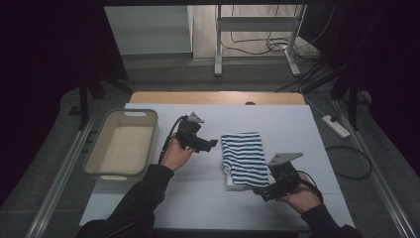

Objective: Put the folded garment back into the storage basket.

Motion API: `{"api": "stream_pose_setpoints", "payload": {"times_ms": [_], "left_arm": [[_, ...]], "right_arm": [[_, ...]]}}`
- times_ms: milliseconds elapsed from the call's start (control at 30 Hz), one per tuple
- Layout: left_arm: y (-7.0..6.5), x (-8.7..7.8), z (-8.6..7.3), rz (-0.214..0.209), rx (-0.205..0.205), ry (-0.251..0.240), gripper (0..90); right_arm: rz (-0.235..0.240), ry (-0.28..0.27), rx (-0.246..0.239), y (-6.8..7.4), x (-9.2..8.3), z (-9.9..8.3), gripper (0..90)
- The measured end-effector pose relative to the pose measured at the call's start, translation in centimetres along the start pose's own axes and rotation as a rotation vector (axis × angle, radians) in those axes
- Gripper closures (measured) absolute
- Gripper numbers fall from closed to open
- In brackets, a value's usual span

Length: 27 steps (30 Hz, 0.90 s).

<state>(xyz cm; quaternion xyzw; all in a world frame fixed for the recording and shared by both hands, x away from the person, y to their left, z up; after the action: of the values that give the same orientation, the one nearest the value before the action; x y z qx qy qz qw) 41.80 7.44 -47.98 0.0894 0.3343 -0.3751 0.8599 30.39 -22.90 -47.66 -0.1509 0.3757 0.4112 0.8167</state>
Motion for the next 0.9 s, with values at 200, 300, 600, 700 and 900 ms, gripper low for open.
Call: {"api": "stream_pose_setpoints", "payload": {"times_ms": [200, 300, 600, 700, 900], "left_arm": [[-0.1, 1.7, 0.9, -0.013, 0.007, 0.002, 0.0], [-0.2, 2.7, 1.3, -0.016, 0.008, 0.007, 0.0], [0.1, 4.8, 1.8, -0.008, 0.014, 0.037, 0.0], [0.3, 5.5, 1.8, -0.007, 0.007, 0.04, 0.0], [0.4, 6.8, 1.8, 0.011, 0.016, 0.055, 0.0]], "right_arm": [[-0.002, 0.02, -0.01, -0.2, 0.6, 0.1, 0.0], [0.0, 0.023, -0.017, -0.2, 0.9, 0.2, 0.0], [0.012, 0.047, -0.034, -0.5, 1.7, 0.4, 0.0], [0.022, 0.052, -0.042, -0.6, 2.2, 0.5, 0.0], [0.037, 0.082, -0.057, -1.0, 3.1, 0.4, 0.0]]}}
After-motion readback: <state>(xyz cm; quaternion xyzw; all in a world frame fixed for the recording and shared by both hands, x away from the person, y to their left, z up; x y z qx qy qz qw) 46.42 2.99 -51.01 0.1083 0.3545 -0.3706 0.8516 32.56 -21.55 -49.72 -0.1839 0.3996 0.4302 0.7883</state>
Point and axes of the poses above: each handheld gripper's, and its own axes: x roughly forward along the jaws, z roughly out of its top, y roughly to its left, the point moved 1 cm from there along x, roughly forward along the jaws, and after that the axes turned 2 degrees about -y, right-handed, at the moved point
